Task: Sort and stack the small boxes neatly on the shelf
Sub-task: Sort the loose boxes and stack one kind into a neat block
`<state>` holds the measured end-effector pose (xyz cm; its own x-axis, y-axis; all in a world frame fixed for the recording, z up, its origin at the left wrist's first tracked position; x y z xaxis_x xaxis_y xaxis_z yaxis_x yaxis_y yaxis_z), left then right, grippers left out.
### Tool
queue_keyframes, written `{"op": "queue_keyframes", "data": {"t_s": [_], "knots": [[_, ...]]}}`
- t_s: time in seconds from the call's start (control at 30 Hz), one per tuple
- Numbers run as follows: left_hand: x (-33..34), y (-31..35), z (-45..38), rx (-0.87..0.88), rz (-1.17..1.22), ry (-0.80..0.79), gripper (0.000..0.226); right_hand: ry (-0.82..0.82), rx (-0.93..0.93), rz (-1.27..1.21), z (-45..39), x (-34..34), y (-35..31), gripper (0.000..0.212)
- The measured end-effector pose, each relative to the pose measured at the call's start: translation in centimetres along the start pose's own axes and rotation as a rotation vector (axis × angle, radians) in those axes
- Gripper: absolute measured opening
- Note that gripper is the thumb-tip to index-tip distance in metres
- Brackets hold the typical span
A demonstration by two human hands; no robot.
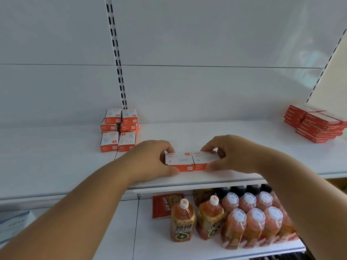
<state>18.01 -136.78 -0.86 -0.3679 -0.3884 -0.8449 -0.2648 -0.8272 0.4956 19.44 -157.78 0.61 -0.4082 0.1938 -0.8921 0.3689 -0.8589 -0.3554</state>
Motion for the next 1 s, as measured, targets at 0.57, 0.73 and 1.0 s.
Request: {"op": "queue_keyframes", "data": {"t_s": [0.57,0.73,1.0], "knots": [[-7.3,-9.4,5.1,-0.205,-0.029,0.428,0.010,0.057,-0.164,0.063,-9.2,-0.6,-14.7,0.032],[-7.0,-11.8,5.2,-0.303,-0.200,0.369,0.038,-0.132,-0.114,0.210,-11.6,1.9,-17.2,0.046],[-7.8,-12.4,5.6,-0.202,-0.093,0.149,0.044,-0.009,0.005,0.329,-12.3,0.6,-17.4,0.043]]}}
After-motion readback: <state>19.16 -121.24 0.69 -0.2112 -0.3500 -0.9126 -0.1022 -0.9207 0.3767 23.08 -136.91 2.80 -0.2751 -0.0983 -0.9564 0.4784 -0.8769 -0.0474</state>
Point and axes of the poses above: each hand's wrist, its own z-axis away from the middle knuckle, its own x-axis out of the palm, y = z × x, the point moved 7 cm from there along -z, towards the middle knuckle, and after that the axes turned 15 degrees about -y, right-handed, at the moved point
